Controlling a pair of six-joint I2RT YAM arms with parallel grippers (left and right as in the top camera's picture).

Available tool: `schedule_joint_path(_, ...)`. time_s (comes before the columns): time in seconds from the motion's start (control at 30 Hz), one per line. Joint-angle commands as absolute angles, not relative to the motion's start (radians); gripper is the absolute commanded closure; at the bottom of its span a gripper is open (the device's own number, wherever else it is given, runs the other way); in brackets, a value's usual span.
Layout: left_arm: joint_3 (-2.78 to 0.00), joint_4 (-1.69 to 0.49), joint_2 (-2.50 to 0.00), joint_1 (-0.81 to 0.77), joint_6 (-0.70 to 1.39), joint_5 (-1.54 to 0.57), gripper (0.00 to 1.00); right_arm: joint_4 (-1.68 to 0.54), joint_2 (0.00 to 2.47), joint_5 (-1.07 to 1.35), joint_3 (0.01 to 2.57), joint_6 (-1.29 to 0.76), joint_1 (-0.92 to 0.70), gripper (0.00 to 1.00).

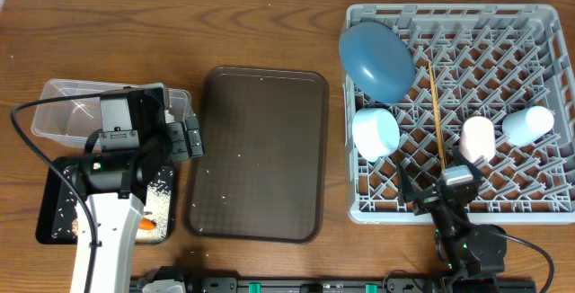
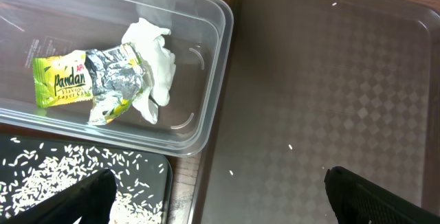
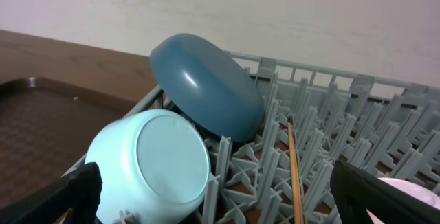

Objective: Sort waste into correct bins and load items into the dishwasher rack

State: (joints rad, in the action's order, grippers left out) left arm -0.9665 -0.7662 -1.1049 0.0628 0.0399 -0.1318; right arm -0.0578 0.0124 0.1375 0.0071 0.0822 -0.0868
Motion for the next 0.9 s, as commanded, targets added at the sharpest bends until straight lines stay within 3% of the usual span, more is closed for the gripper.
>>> schedule_joint_path(0.0, -0.986, -0.769, -1.103, 0.063, 0.027, -0.135, 0.02, -0.063, 0.009, 0.138, 0.006, 0.091, -0.090, 0.01)
schedule_joint_path(0.53, -0.984, -0.769, -1.077, 0.062, 0.027, -0.135, 0.02, -0.062, 0.010, 0.138, 0.006, 0.091, -0.090, 0.01)
schedule_joint_path(0.87, -0.867, -0.703, -0.699, 0.061, 0.026, -0.018, 0.02, -0.062, 0.010, 0.138, 0.006, 0.091, -0.090, 0.01)
